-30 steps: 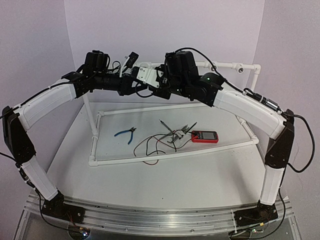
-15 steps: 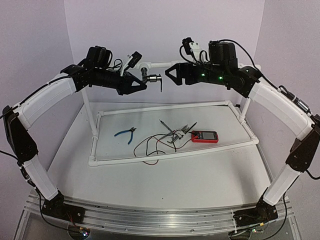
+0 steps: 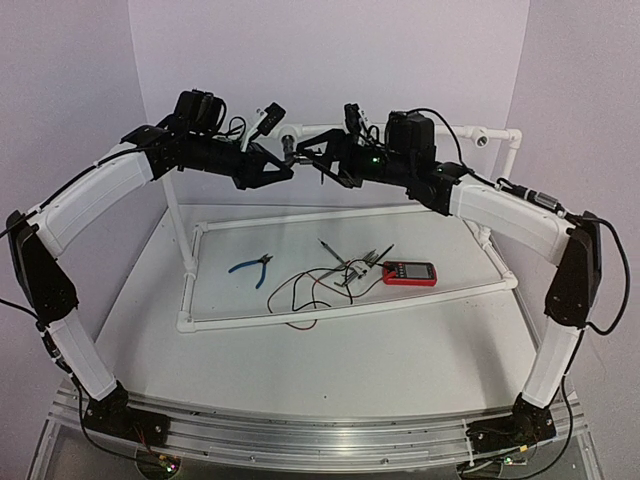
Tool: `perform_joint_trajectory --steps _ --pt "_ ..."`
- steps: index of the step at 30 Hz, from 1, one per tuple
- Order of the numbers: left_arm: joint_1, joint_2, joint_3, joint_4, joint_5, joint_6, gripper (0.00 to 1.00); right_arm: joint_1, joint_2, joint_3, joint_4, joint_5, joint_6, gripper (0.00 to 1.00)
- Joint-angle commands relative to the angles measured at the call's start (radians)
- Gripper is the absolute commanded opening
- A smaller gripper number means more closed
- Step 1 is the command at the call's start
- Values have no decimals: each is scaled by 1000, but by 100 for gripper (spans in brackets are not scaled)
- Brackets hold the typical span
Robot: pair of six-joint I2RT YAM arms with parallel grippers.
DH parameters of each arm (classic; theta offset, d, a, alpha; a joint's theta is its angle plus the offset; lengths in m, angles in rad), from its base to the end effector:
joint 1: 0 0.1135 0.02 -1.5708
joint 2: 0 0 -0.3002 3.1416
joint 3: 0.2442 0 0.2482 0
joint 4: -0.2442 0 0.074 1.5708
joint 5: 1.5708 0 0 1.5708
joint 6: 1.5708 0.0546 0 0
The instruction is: Install the water faucets
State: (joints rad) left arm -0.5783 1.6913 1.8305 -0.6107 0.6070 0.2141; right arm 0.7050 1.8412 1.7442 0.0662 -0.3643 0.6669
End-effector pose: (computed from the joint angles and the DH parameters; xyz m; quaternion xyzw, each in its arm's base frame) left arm 0.3114 -0.2404 0.4504 0.4581 0.6904 -0.3409 0.4441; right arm 0.3459 0.3198 0.4353 -0.1395 0.7035 0.5343 0.4474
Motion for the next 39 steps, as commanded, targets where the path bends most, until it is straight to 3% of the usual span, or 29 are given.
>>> perform_joint_trajectory --steps 1,7,11,12,14,18,21,29,35,39 --pt "0 -27 80 78 11 67 0 -13 61 43 177 -62 146 72" --pt "0 -27 82 85 6 75 0 -14 110 62 215 -105 216 51" --pt "-1 -30 75 86 6 82 0 -15 115 26 314 -106 285 28" --pt "0 -33 71 90 9 82 4 -15 120 13 352 -106 314 23" --pt "1 -44 57 102 15 81 25 -15 133 -17 444 -98 374 17" --pt "2 -78 17 133 14 46 55 -15 169 -75 626 -54 493 11" --pt "2 -107 -13 150 -11 -14 67 -15 204 -102 783 -15 586 8" --pt "5 -207 -131 237 -118 -308 72 6 299 -121 1097 144 788 4" --pt "3 -197 -183 310 -186 -527 75 44 377 -31 1179 252 834 2" --pt "-4 -146 -139 301 -201 -590 79 63 381 -40 1216 327 836 1"
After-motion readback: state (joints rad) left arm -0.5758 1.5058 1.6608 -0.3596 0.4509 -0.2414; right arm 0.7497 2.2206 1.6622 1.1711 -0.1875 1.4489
